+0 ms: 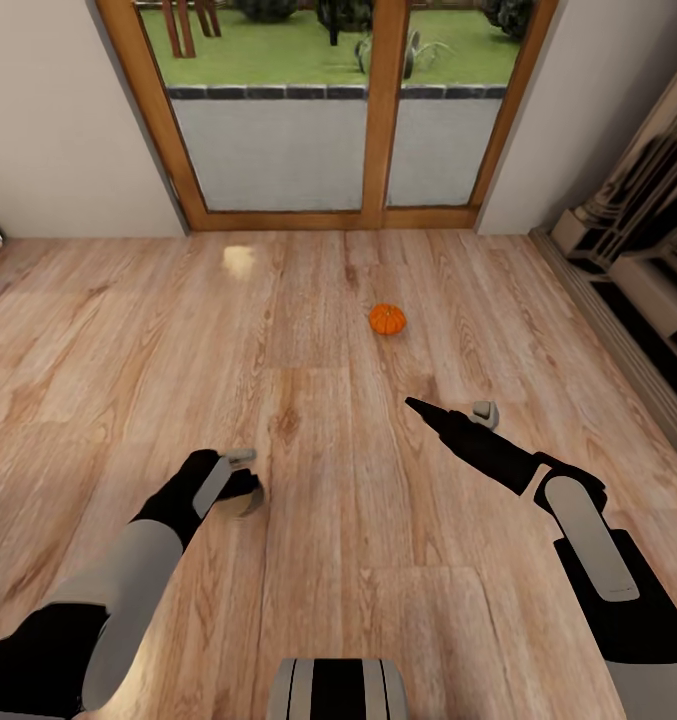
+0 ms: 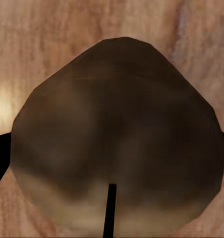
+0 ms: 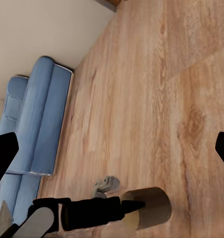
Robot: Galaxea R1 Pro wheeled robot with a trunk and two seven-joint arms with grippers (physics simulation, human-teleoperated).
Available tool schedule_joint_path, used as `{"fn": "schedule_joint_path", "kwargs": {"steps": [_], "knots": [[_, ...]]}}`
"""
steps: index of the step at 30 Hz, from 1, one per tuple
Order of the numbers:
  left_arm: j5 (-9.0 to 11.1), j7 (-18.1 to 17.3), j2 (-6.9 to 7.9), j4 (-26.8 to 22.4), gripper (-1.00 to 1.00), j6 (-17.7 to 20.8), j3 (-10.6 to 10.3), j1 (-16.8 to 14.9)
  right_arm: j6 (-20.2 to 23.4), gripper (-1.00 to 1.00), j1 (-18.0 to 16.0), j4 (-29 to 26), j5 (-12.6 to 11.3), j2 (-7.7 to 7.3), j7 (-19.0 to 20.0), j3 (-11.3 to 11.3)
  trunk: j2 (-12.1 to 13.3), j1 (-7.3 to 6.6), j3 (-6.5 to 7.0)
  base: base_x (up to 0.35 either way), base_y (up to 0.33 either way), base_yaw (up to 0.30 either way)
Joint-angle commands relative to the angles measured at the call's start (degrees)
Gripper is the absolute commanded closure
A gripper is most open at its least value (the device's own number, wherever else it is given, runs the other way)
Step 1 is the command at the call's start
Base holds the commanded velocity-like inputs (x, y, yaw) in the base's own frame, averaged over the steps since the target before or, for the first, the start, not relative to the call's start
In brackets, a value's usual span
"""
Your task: Place each of the two pumpkins and all three candles from the living room inside a cabinet in the living room (use any cabinet), then make sure every cabinet is closed, and position the cauldron so it is next to a table in the living room.
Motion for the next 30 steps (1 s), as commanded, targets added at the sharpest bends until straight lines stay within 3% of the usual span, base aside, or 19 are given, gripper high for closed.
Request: {"fn": "schedule_joint_path", "kwargs": {"steps": [1,5,9,13,15,21,30], "knots": [[0.59,0.55,0.01,-1.72,1.00,0.30,-0.23,0.00,0.14,-1.00,-0.03,0.00,0.10,-0.03,0.16,0.01,0.00,-0.03,0.19,0.000,0.000,0.000],[0.65,0.64,-0.02,-9.13,1.00,0.72,-0.22,0.65,0.15,-1.00,-0.03,0.02,0.12,-0.05,0.16,-0.45,0.06,-0.13,1.07,0.000,0.000,0.000],[0.65,0.72,-0.03,-18.63,1.00,2.48,-0.24,3.89,0.15,-1.00,-0.03,0.07,0.12,-0.10,0.16,-1.15,0.11,-0.23,1.96,0.000,0.000,0.000],[0.61,0.81,-0.10,-30.01,1.00,8.06,-0.23,7.95,0.15,-1.00,-0.03,0.13,0.12,-0.09,0.15,-1.33,0.16,-0.34,2.84,0.000,0.000,0.000],[0.60,0.87,-0.13,-38.10,1.00,12.57,-0.22,10.82,0.01,-1.00,-0.03,0.19,0.15,-0.05,0.11,-1.37,0.19,-0.39,3.29,0.000,0.000,0.000],[0.77,0.91,-0.06,-49.83,1.00,16.42,-0.12,16.47,-0.46,-1.00,0.57,0.47,0.28,0.05,0.12,-1.36,0.27,-0.54,4.62,0.000,0.000,0.000],[1.02,0.84,-0.04,-50.87,1.00,16.72,0.02,17.71,-0.56,-1.00,0.76,1.53,0.26,0.21,0.15,-1.30,0.39,-0.78,6.61,0.000,0.000,0.000]]}}
